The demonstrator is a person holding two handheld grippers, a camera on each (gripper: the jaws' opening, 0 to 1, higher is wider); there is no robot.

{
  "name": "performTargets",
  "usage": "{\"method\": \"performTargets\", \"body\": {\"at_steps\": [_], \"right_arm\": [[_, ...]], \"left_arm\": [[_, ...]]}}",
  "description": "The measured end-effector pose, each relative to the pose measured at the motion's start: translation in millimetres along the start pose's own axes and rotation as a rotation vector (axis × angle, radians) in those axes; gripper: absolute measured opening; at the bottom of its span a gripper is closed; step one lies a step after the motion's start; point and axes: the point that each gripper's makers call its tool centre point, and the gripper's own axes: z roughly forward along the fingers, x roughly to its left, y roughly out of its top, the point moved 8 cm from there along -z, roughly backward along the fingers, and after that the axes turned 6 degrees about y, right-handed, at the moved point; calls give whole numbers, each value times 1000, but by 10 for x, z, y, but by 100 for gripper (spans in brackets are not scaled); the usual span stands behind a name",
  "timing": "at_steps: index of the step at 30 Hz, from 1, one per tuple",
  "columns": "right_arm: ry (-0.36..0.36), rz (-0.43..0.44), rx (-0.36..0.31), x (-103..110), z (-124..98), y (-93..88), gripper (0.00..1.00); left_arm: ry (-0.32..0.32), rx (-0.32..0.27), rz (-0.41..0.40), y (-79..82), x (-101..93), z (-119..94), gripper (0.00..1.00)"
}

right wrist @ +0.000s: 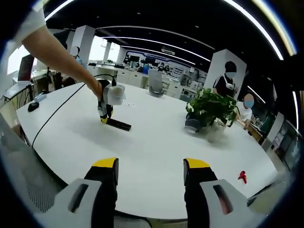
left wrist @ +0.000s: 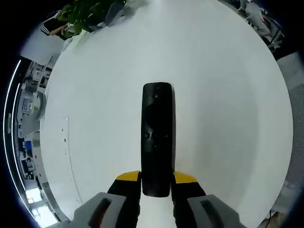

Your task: Press the specified remote control buttons in sequence, fully releasing each button before pressing the next.

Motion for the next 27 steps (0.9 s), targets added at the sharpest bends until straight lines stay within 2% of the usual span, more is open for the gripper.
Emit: {"method": "performTargets", "body": {"at_steps": [6, 10, 14, 17, 19, 22, 24, 25, 27], "right_arm": [[1, 2, -8, 1, -6, 4, 56], [4, 4, -14, 4, -8, 10, 56], [4, -2, -16, 10, -9, 15, 56], [2, 3, -21, 3, -14, 18, 56], [2, 4, -26, 4, -17, 23, 56], [4, 3, -32, 9, -20, 26, 56], [7, 2, -38, 14, -23, 31, 57], [9, 2, -46, 16, -28, 39, 57], [8, 1, -51, 16, -32, 44, 58]], "left_arm": [[26, -32, 12, -36, -16, -21, 24], [69, -68, 17, -65, -9, -30, 29], [102, -60, -29, -144, 35, -31, 35], [141, -70, -56, -222, 66, -99, 35], [155, -94, -76, -245, 93, -165, 37], [224, -176, -109, -277, 170, -319, 36], [264, -220, -172, -320, 204, -441, 36], [296, -273, -193, -332, 222, -531, 36], [322, -309, -231, -363, 214, -657, 37]]}}
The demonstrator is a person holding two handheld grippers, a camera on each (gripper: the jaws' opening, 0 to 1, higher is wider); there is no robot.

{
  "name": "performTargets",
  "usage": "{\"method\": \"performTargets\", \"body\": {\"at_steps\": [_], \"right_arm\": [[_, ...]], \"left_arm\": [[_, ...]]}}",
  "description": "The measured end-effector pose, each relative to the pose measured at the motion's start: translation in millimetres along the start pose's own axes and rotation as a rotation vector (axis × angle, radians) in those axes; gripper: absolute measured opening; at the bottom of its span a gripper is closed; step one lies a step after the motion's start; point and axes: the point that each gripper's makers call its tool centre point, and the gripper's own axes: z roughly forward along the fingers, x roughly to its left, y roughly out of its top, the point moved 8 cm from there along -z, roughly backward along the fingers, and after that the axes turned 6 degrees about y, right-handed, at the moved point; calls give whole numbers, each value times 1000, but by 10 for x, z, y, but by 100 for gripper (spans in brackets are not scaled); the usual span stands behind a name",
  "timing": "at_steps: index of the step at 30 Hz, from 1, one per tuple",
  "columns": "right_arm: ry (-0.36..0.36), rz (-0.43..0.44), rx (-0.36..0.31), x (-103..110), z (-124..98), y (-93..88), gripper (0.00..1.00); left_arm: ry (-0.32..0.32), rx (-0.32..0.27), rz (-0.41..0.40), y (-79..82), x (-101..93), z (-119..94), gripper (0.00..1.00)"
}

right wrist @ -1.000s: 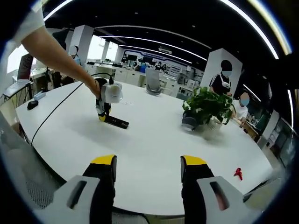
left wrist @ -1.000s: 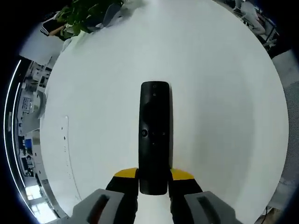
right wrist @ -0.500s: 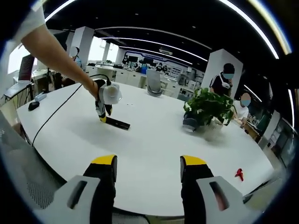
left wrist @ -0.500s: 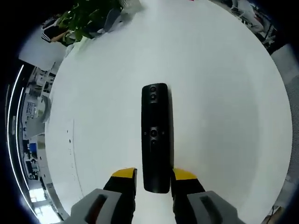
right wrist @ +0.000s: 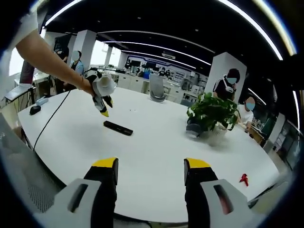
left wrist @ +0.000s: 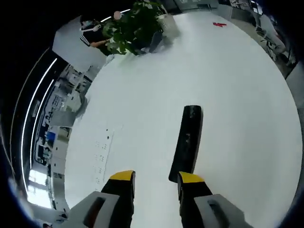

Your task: Press the specified remote control buttons in sequence, fully releasing each button before pressing the next.

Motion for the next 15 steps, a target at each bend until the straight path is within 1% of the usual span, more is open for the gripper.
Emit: {"method": "performTargets", "body": {"at_steps": [1, 2, 3, 5, 6, 7, 8, 10, 11, 12, 15], "right_arm": [[-1, 0, 0, -1, -1, 0, 58], [-1, 1, -1, -1, 1, 1, 59], [-1, 2, -1, -1, 1, 1, 59], [-1, 3, -1, 0, -1, 0, 59], [0, 2, -5, 2, -3, 4, 59], [-1, 3, -8, 3, -5, 7, 60], [0, 3, -8, 4, -4, 4, 61], [0, 6, -4, 5, -2, 1, 62], [0, 6, -6, 4, -2, 2, 63], [2, 10, -8, 4, -3, 4, 63], [11, 18, -7, 9, 0, 2, 65]], "left_arm": [[17, -24, -30, 14, 4, -102, 38], [20, -43, -52, 17, 4, -167, 40], [28, -75, -86, 22, 7, -246, 40], [38, -105, -135, 15, -12, -369, 42], [36, -135, -185, 7, -27, -439, 43], [25, -140, -197, -14, -39, -479, 44], [33, -157, -220, -36, -52, -542, 46], [37, -171, -251, -66, -72, -626, 49], [30, -194, -290, -75, -103, -699, 50], [27, -209, -311, -94, -129, -774, 51], [49, -226, -331, -153, -175, -934, 52]]}}
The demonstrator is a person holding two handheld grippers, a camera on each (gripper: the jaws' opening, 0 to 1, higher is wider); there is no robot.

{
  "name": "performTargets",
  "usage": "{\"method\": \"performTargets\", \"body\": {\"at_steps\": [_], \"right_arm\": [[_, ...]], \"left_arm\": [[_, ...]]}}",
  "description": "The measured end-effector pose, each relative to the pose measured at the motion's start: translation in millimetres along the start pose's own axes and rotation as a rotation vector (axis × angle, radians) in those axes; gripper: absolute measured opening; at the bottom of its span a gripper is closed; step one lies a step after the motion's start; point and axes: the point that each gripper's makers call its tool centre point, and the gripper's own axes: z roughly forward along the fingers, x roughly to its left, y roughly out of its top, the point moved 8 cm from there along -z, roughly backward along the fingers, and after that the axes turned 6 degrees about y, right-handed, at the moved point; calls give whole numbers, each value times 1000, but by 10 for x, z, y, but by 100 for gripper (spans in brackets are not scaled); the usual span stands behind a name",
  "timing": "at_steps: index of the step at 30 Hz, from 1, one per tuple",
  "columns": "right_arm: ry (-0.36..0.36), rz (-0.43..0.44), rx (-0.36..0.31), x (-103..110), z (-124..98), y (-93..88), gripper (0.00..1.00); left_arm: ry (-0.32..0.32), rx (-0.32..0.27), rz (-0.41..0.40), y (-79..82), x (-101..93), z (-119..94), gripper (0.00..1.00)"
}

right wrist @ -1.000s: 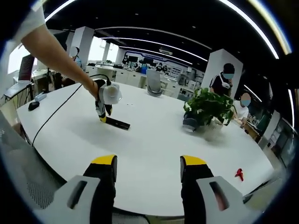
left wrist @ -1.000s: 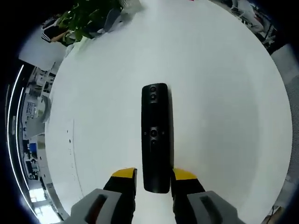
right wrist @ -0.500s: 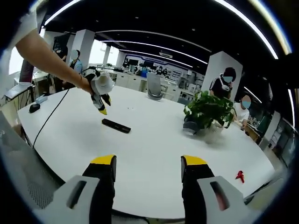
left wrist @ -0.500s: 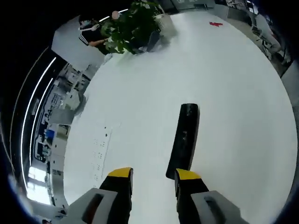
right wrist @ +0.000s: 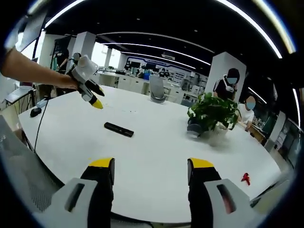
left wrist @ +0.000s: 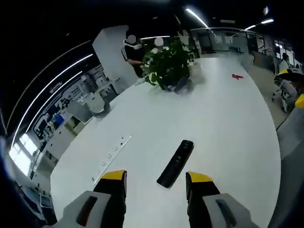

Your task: Press the specified remote control buttons in sequence, fully releasing each button before pressing the next.

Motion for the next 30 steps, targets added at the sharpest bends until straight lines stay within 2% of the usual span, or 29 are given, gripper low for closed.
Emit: {"method": "performTargets", "body": {"at_steps": [5, 7, 9, 10, 12, 17, 22, 27, 30], "right_arm": [[10, 9, -15, 4, 0, 17, 69], [11, 12, -22, 4, 0, 23, 72], [8, 9, -27, 3, -2, 26, 74], [7, 10, -29, 2, -4, 29, 75], [6, 13, -35, -1, -5, 33, 75], [2, 22, -42, -11, -12, 41, 77], [-8, 23, -60, -25, -16, 57, 84], [-36, 14, -106, -56, -21, 94, 99], [-63, 9, -130, -79, -34, 111, 100]], "left_arm": [[63, -90, -102, 21, -39, -350, 55], [50, -120, -171, 20, -70, -481, 56], [29, -133, -205, 11, -113, -579, 63], [24, -150, -229, 13, -136, -625, 68], [15, -199, -268, 8, -190, -746, 71], [29, -215, -250, -135, -348, -996, 80], [68, -295, -351, -207, -474, -1266, 87], [118, -310, -431, -340, -612, -1486, 92], [148, -334, -460, -379, -703, -1598, 100]]}}
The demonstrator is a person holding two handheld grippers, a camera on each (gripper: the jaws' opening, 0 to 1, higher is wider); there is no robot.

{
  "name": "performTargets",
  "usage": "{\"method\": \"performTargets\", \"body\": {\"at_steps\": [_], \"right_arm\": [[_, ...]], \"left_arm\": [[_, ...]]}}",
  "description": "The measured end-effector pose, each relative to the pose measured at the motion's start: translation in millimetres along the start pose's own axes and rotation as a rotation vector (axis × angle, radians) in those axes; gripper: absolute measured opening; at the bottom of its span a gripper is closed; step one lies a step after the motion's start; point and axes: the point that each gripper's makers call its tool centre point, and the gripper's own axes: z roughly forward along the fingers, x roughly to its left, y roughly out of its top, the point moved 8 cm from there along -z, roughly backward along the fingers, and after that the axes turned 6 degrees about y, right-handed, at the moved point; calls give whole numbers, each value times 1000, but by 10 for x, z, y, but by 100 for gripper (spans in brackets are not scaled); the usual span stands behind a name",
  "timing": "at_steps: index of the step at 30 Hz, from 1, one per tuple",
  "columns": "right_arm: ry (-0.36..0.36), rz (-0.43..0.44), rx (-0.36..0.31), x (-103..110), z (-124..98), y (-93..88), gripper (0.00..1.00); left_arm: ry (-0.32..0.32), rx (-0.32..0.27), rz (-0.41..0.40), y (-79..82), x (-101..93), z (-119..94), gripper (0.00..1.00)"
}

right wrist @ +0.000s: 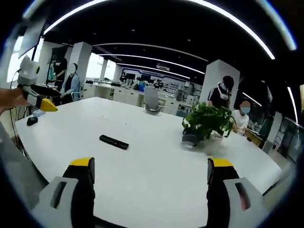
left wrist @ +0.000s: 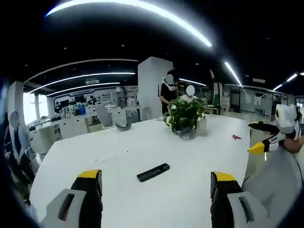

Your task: Press the specified remote control buttons in sequence, fully releasing each button before pressing the next.

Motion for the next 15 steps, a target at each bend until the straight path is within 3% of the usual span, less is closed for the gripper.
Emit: {"method": "performTargets", "body": {"at_steps": [7, 10, 15], "right_arm": [[-2, -1, 9, -8, 11, -7, 100], [-5, 3, 12, -17, 13, -14, 100], [-11, 2, 10, -18, 5, -12, 100]], "left_arm": [[106, -54, -43, -83, -140, -314, 100], [150, -44, -42, -176, -160, -394, 100], [201, -47, -41, -201, -169, -532, 100]]}}
